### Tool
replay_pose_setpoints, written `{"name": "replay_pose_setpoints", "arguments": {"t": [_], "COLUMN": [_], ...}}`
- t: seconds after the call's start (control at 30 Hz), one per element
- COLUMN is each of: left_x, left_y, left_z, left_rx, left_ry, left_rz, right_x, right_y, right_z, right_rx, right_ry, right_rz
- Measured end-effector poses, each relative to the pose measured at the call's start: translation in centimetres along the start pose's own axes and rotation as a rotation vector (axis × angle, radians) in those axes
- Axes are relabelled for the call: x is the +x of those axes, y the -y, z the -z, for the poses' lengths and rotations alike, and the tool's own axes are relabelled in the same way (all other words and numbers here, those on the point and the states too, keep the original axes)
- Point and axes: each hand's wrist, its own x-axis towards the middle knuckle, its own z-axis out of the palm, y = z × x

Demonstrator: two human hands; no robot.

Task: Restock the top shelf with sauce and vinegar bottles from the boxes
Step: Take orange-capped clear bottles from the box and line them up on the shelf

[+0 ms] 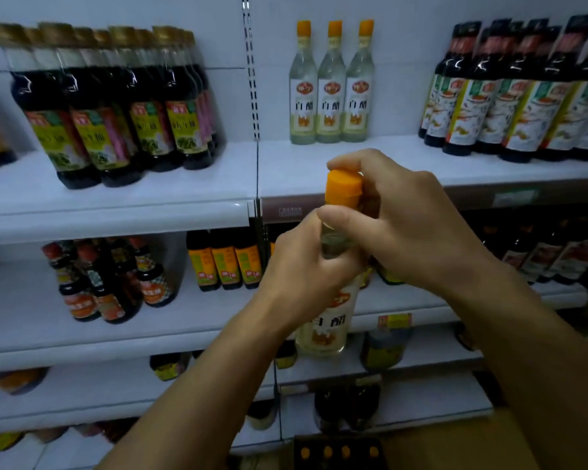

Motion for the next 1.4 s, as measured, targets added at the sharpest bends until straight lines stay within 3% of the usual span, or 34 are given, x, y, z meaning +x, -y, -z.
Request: {"name": "replay_pose_setpoints", "arguments": {"t": [0.33, 0.53, 0.7, 0.9, 1.2, 1.4], "left_x": [6.7, 10.4, 14.1, 17.0, 19.4, 20.0], "left_y": [-6.7, -9.1, -10.4, -11.3, -12.3, -9.9], "left_z": [1.1, 1.1, 1.0, 0.1, -1.5, -1.6], "left_rx": [0.018, -0.065, -0.086, -0.013, -0.024, -0.152], "left_ry": [-0.045, -0.057, -0.166, -0.247, -0.250, -0.273], "left_rz": [-0.123, -0.134, -0.078, -0.061, -0.055, -0.026], "right_x": [5.7, 7.4, 7.4, 7.0, 8.4, 11.5], "right_y": [0.1, -1.8, -5.8, -9.0, -11.3, -13.0], "right_z": [5.4, 6.8, 7.1, 5.5, 6.0, 5.8], "right_rx": [0.086, 0.284, 0.501, 0.542, 0.571, 0.564], "right_ry": [-0.203, -0.261, -0.098, 0.189, 0.119, 0.116], "right_rz": [0.055, 0.062, -0.040, -0.161, -0.148, -0.144]}}
